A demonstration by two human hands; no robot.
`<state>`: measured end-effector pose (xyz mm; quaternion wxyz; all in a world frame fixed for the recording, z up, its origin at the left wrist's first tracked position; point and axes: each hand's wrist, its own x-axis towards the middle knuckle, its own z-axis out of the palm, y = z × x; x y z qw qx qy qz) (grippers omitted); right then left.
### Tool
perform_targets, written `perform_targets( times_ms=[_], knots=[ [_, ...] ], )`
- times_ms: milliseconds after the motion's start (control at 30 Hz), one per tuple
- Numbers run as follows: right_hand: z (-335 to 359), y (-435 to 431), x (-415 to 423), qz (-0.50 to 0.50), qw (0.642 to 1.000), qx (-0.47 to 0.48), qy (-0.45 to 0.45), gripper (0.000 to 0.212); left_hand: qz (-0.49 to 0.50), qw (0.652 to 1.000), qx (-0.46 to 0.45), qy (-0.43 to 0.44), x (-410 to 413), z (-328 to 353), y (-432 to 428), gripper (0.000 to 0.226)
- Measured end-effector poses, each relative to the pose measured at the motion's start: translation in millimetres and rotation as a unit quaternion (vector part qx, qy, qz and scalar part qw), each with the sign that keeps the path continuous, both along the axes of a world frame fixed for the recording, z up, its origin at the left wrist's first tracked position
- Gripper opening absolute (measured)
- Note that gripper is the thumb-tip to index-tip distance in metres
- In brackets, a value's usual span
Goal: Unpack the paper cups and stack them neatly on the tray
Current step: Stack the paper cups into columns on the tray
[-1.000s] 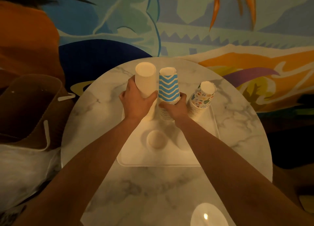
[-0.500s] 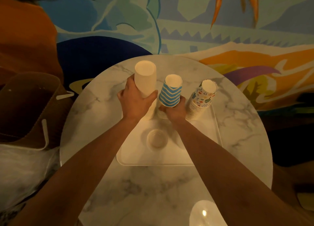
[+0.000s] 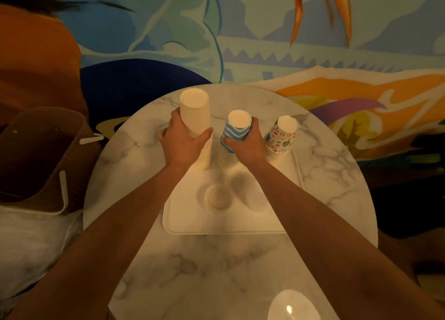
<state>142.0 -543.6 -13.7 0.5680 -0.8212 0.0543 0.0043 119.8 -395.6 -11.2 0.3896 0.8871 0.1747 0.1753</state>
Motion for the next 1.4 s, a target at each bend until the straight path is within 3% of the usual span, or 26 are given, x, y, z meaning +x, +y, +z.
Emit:
perform_targets(
  times_ms=[467, 667, 800, 1000, 1067, 1233, 1400],
  knots=[
    [-1.8, -1.2, 1.5, 0.021, 1.000, -0.005, 0.019, 0.073, 0.010, 1.000, 0.024, 0.017, 2.0, 0.7, 1.2, 0.077],
    [11.9, -3.4, -4.7, 0.027, 0.999, -0.002, -0.019, 0.094, 0.042, 0.996, -0.064, -0.038, -14.2, -3.4, 0.6, 0.110],
    [33.6, -13.3, -12.8, -0.006, 0.997, -0.024, -0.077, 0.084, 0.053, 0.986, 0.003, -0.160, -42.4, -2.1, -12.6, 0.090],
    [46.0, -52.3, -21.3, -0.057, 0.967, -0.125, -0.216, 0.071, -0.104, 0.969, -0.010, -0.223, -55.5, 12.0, -51.7, 0.055],
    [47.6, -68.0, -16.9, -0.077, 0.961, -0.169, -0.207, 0.075, -0.154, 0.966, 0.005, -0.208, -49.6, 19.7, -63.9, 0.053],
    [41.7, -100.8, -2.6, -0.032, 0.985, -0.163, -0.034, 0.093, -0.142, 0.985, 0.089, -0.051, -17.5, 26.5, -83.1, 0.084],
    [28.6, -106.9, 5.0, 0.022, 0.986, -0.167, -0.010, 0.087, -0.115, 0.990, 0.071, 0.036, 0.1, 18.8, -89.6, 0.090]
  ],
)
